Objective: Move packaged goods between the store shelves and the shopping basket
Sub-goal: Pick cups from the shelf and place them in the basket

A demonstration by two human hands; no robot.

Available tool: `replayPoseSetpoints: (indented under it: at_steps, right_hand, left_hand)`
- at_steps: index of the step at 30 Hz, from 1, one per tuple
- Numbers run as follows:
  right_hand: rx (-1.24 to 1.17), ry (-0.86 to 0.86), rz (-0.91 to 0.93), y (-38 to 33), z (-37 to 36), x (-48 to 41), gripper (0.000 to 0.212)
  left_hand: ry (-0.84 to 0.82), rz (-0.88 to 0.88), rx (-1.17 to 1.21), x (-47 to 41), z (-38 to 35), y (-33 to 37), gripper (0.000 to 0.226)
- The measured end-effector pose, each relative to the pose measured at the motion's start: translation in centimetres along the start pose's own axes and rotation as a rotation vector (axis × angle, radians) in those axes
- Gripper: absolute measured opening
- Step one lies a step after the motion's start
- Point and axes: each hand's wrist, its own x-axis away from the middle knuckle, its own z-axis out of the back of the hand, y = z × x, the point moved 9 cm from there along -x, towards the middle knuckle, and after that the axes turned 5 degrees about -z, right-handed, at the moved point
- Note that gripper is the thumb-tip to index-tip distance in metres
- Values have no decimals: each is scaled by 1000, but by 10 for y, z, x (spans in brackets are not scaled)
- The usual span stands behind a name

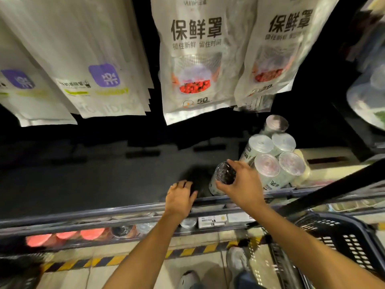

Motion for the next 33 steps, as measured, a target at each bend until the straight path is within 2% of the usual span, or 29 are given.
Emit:
replayPoseSetpoints:
  at_steps: [10, 17, 22, 26, 33]
  right_hand:
    - [101, -20, -95, 3, -7, -12, 73]
    - [123, -105, -62, -2, -10, -1, 80]
    - [68, -26, 25, -8, 7, 24, 62]
    - [70, -13, 20, 7, 16, 53, 48]
    - [67, -24, -20, 64, 50, 103, 50]
  left_hand:
    - [-1, -18, 47, 8, 13, 0, 47]
    - [11, -56, 79, 15, 37, 11, 48]
    - [73, -171, 31, 29, 76, 38, 46]
    - [60, -267, -2, 48, 98, 68, 45]
    - [41, -373, -92, 86, 89, 140, 39]
